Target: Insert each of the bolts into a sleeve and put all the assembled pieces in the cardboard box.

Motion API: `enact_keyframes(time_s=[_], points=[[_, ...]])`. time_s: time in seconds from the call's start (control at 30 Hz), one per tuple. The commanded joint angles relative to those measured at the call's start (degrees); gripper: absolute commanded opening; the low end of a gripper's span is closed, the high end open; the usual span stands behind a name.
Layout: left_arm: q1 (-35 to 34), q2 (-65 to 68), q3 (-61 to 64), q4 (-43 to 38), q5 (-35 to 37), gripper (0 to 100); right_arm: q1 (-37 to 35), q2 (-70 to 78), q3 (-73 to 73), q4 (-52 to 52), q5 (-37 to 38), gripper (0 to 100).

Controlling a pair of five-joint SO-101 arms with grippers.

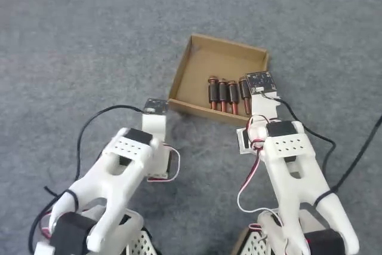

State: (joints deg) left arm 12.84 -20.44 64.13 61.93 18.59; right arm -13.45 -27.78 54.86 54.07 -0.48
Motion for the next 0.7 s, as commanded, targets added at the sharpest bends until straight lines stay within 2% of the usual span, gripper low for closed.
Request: enact_keyframes(time_s=[0.0,0.2,0.4,0.6,0.67], points=[[-7.03,0.35,-2.42,0.26,0.62,1,0.66,-2.68,-0.62,-0.84,0.44,0.6],[-15.12,0.7,-2.59,-0.53,-4.13,1,0.66,-2.77,-0.62,-0.84,0.44,0.6],[-23.21,0.79,-2.77,-9.58,-5.36,1,0.57,-2.95,-0.62,-0.84,0.44,0.6],[-25.32,1.05,-5.85,-15.65,-4.92,1,0.66,-3.03,-0.62,-0.75,0.44,0.6],[-25.32,2.46,-6.02,-20.04,-4.92,2,0.84,-3.21,-0.62,-0.66,0.44,0.6]])
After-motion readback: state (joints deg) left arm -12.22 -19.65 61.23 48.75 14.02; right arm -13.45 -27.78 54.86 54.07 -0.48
